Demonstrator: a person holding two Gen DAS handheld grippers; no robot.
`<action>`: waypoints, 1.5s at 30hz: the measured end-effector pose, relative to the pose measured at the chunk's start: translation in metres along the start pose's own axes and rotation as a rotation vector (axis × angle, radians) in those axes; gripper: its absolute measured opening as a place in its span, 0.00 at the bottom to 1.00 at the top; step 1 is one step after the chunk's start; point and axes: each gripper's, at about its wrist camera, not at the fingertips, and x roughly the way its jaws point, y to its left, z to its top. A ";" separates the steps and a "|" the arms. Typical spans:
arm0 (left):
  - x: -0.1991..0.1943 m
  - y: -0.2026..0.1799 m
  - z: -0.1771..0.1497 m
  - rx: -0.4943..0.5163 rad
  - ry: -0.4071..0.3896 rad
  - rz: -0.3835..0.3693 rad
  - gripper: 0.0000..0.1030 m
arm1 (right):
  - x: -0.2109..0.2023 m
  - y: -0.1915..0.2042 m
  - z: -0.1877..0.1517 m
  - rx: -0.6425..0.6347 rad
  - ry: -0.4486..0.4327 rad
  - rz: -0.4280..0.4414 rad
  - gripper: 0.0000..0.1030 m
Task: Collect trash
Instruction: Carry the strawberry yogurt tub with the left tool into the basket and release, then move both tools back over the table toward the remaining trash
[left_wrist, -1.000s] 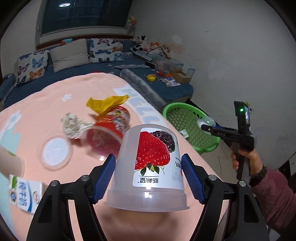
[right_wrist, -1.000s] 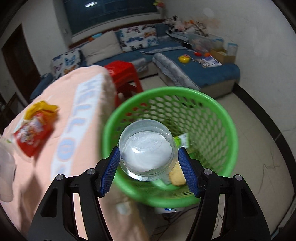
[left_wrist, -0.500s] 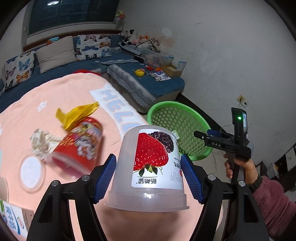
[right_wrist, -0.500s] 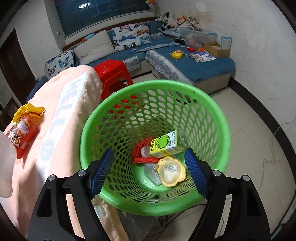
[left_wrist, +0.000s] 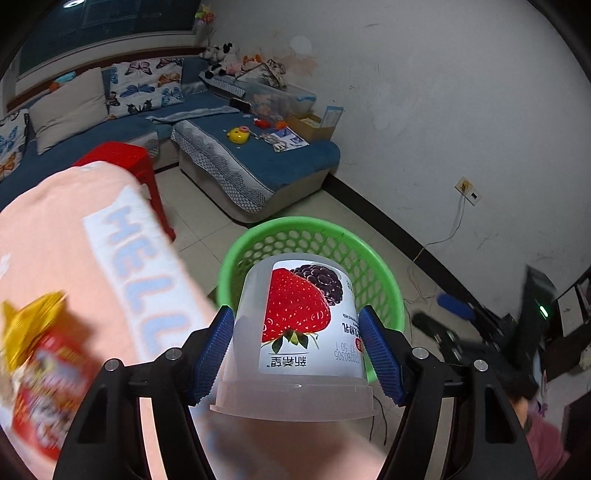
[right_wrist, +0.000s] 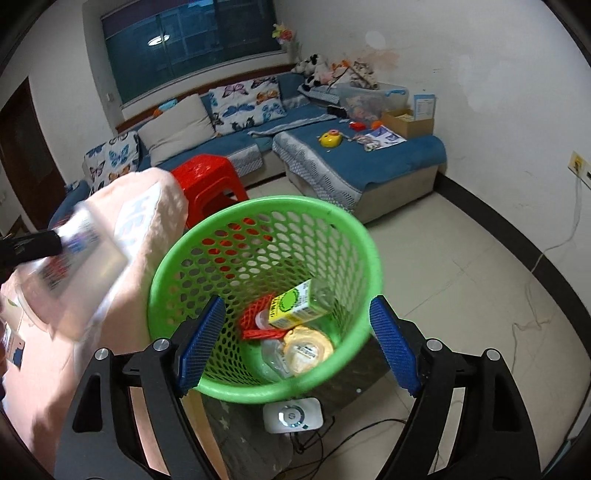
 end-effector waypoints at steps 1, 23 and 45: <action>0.005 -0.003 0.002 0.002 0.003 -0.002 0.65 | -0.002 -0.004 -0.002 0.010 -0.002 0.001 0.78; 0.009 -0.022 -0.008 0.000 -0.008 0.076 0.71 | -0.022 -0.002 -0.022 0.032 0.010 0.049 0.78; -0.208 0.100 -0.150 -0.243 -0.187 0.466 0.71 | -0.035 0.186 -0.004 -0.236 0.050 0.306 0.80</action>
